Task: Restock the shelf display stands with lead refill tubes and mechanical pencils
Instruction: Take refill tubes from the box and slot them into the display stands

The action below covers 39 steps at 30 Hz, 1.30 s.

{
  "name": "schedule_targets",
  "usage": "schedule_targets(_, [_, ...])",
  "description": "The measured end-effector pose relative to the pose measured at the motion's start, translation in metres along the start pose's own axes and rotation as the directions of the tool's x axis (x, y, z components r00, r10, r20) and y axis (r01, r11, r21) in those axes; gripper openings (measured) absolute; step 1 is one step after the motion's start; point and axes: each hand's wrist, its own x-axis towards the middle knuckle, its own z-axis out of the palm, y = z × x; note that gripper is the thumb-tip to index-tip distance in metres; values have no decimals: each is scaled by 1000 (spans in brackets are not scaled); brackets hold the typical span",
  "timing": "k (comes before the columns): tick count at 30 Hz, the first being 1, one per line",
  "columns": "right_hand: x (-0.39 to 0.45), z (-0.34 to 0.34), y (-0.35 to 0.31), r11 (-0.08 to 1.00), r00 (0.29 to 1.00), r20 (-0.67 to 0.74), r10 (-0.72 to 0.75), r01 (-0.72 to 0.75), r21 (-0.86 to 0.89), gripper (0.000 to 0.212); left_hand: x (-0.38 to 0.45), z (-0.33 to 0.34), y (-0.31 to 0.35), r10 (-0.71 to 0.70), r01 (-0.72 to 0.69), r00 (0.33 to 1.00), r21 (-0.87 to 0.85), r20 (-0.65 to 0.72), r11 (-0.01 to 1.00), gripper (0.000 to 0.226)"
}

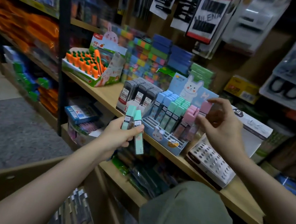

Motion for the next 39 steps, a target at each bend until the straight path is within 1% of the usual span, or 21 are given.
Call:
schedule_targets(2, [-4,3,9,1000,1000,-30,-5,4,-13,46,0,4,-2,11,-11,999,7,41,1000,14])
schedule_targets(4, [-8,8,16,1000,999,-46,-10,9,-20,46,-1,6,-2,12,-13,998,5,54,1000,16])
schedule_targets(9, [-13,22,28,999,999,-49,16,-18,-34,45,-4,4,-3,12,-11,999,-33,32,999,14])
schedule_targets(13, [-13,25,32,998,998,-61,34,-37,-51,42,-8,2,-5,-22,22,1000,-63,-1,998,10])
schedule_targets(17, [-8,27,33,999,999,-48,11,-13,-47,37,-13,2,-6,-56,55,998,-36,-32,998,12])
schedule_targets(21, [-8,32,35,993,999,-31,-11,7,-119,36,-16,3,-5,-59,58,998,-36,-28,998,13])
schedule_targets(25, [-10,35,38,984,999,-47,-21,12,-179,35,-19,2,-3,-48,47,998,-26,-27,999,12])
schedule_targets(29, [-9,39,38,979,999,-48,-6,-4,-203,37,-20,4,-3,-60,61,998,21,-35,998,13])
schedule_targets(34, [-11,36,34,977,998,-60,10,-22,-213,34,-22,7,-1,-77,78,996,25,-32,997,17])
schedule_targets(36, [-11,34,32,977,994,-111,-15,-9,-212,38,-24,8,1,-76,76,997,13,-25,997,20])
schedule_targets(37, [-10,33,31,972,992,-114,-56,28,-234,40,-24,8,2,-73,73,997,3,-21,997,21])
schedule_targets(39, [-4,35,27,929,986,-45,-158,133,-344,42,-26,8,3,-65,65,998,8,-14,998,21])
